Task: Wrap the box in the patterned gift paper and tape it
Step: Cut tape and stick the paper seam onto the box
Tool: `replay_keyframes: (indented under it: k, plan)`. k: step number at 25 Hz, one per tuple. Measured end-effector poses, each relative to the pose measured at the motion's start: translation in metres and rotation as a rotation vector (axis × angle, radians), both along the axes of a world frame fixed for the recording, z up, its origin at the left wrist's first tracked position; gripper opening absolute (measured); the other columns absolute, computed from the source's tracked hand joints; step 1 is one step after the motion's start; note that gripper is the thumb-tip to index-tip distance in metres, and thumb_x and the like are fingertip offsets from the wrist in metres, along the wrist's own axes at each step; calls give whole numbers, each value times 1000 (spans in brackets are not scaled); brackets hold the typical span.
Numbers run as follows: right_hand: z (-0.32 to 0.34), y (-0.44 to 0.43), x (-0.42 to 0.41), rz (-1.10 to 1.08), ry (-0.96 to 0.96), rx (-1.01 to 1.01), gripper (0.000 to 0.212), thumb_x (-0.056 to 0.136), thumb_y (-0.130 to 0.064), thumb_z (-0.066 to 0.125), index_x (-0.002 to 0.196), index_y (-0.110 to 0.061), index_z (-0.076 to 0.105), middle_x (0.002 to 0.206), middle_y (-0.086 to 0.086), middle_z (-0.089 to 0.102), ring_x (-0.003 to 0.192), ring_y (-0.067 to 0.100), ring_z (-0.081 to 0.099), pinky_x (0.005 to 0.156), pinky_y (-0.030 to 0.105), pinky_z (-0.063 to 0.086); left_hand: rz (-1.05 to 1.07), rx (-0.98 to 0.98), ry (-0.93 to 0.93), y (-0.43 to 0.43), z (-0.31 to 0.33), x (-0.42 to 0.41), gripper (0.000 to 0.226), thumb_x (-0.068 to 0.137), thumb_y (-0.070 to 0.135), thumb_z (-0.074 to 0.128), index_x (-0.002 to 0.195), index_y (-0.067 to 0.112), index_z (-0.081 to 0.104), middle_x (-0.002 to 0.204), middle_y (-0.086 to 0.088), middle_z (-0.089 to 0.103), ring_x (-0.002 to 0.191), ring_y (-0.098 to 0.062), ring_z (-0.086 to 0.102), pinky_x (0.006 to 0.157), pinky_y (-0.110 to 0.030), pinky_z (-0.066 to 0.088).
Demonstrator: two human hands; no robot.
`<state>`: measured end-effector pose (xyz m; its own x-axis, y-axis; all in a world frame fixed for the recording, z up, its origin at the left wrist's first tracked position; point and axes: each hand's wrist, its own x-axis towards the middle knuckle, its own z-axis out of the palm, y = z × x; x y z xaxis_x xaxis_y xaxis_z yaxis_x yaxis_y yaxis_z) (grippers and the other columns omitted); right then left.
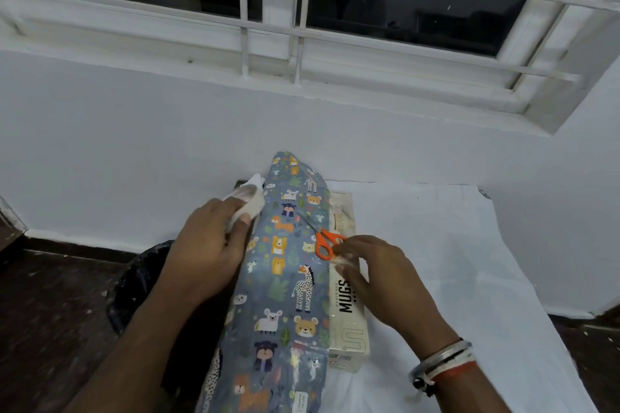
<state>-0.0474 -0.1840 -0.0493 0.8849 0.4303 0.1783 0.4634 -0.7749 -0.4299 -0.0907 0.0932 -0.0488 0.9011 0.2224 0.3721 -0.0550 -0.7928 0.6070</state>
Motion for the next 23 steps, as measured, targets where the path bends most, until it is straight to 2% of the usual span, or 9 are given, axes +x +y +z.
replay_keyframes:
  k: [2,6,8,11,13,15,19,21,23]
  plan:
    - [-5,-3,0,-37,-21,0,19,94,-41,70,111,-36,71,123,-20,62,114,8,59,90,18,41,68,117,127,26,-19,4,39,94,41,47,116,17,69,102,-3,53,96,-32,58,82,-44,50]
    - [-9,1,-5,-93,-52,75,24,87,-50,75,107,-39,65,122,-23,56,107,2,57,84,11,40,104,99,268,39,-41,8,23,95,18,65,117,13,71,124,-11,47,96,-39,63,87,-38,47]
    - [-9,12,-7,-97,-50,108,31,92,-44,72,117,-41,55,113,-28,54,97,3,55,74,7,36,88,84,308,38,-50,11,29,95,18,64,123,16,70,132,-13,45,104,-39,63,94,-39,46]
    - [-7,20,-8,-2,-114,5,40,101,-38,61,140,-44,54,131,-22,62,104,15,60,83,19,39,37,157,334,35,-65,16,32,98,28,55,127,27,69,135,-9,44,119,-36,50,100,-48,47]
    - [-3,21,-1,-10,-123,-40,31,101,-41,61,131,-46,64,123,-17,70,102,15,65,78,13,38,40,235,410,33,-71,20,41,97,45,40,121,31,70,132,-4,42,120,-32,46,98,-50,48]
    - [3,23,-1,-75,-27,13,21,98,-37,65,115,-48,72,103,-17,71,90,7,64,71,8,38,68,223,488,33,-78,24,43,96,55,44,104,25,73,129,-1,40,112,-29,55,93,-45,51]
    - [7,28,-8,-186,-5,194,23,93,-23,73,94,-46,70,88,-26,73,84,-1,70,79,27,57,97,112,477,38,-78,22,23,95,30,57,113,20,68,137,1,45,96,-30,65,75,-33,47]
    - [15,36,-15,-210,-14,295,26,93,-22,74,91,-48,69,84,-31,71,84,-11,68,79,16,54,90,122,461,40,-75,19,31,95,20,56,124,15,66,146,-3,42,101,-32,66,71,-30,47]
    - [25,54,-18,-126,-45,309,20,94,-21,73,97,-41,75,85,-32,71,85,-14,67,76,6,48,82,219,456,42,-71,17,29,94,20,57,119,18,70,149,-6,38,105,-34,66,83,-36,52]
